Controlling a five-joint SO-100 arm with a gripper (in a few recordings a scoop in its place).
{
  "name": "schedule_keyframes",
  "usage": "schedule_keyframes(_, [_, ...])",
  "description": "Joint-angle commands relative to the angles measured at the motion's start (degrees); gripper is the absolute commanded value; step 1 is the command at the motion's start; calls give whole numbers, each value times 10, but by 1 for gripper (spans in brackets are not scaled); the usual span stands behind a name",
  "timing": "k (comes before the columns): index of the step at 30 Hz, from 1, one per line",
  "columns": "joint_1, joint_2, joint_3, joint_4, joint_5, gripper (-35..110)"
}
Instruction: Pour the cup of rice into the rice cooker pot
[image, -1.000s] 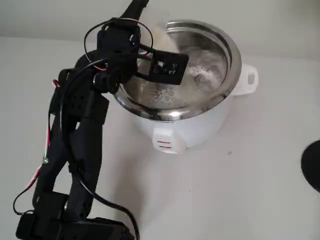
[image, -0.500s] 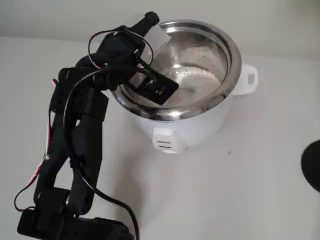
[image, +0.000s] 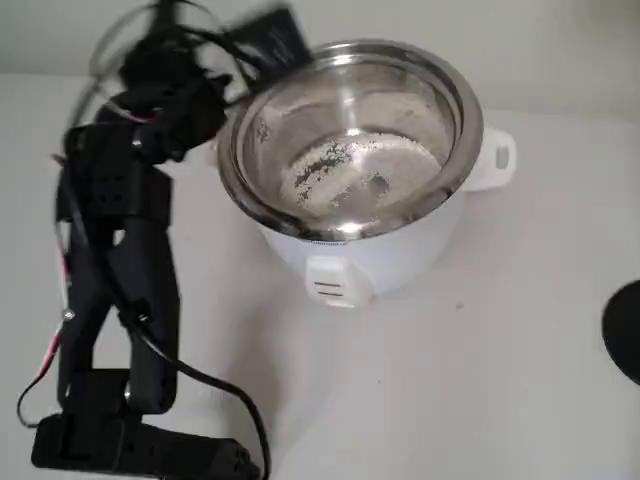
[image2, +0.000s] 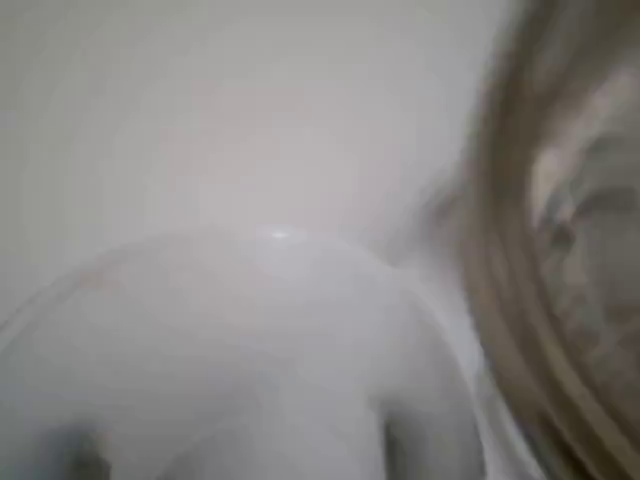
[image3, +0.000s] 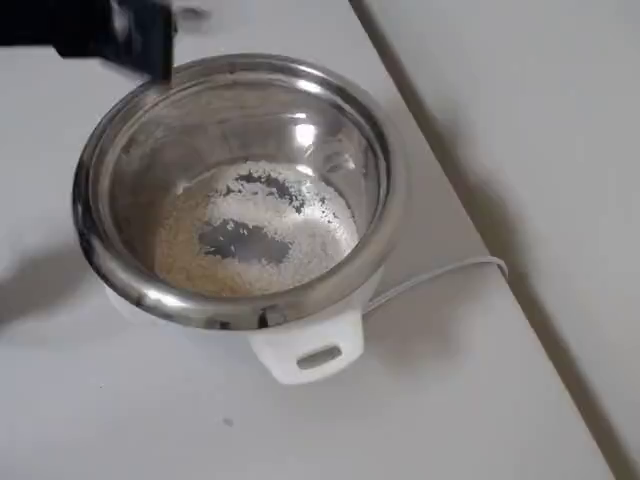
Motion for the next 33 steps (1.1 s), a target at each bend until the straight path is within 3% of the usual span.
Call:
schedule_keyframes(1, [-69, 71, 71, -20, -241, 11])
schedule_keyframes(4, [-121, 163, 294, -155, -356, 11])
schedule_keyframes(7, [-164, 260, 577, -394, -466, 13])
schedule_keyframes(10, [-177, 244, 777, -639, -553, 16])
schedule_keyframes(14, [-156, 92, 858, -854, -582, 21])
schedule_keyframes(20, [-149, -212, 834, -1143, -620, 29])
schedule_keyframes(26, [-155, -412, 737, -1250, -621, 24])
schedule_keyframes(28, [-167, -443, 725, -1264, -615, 14])
schedule_keyframes(33, [-195, -504, 678, -1301, -574, 13])
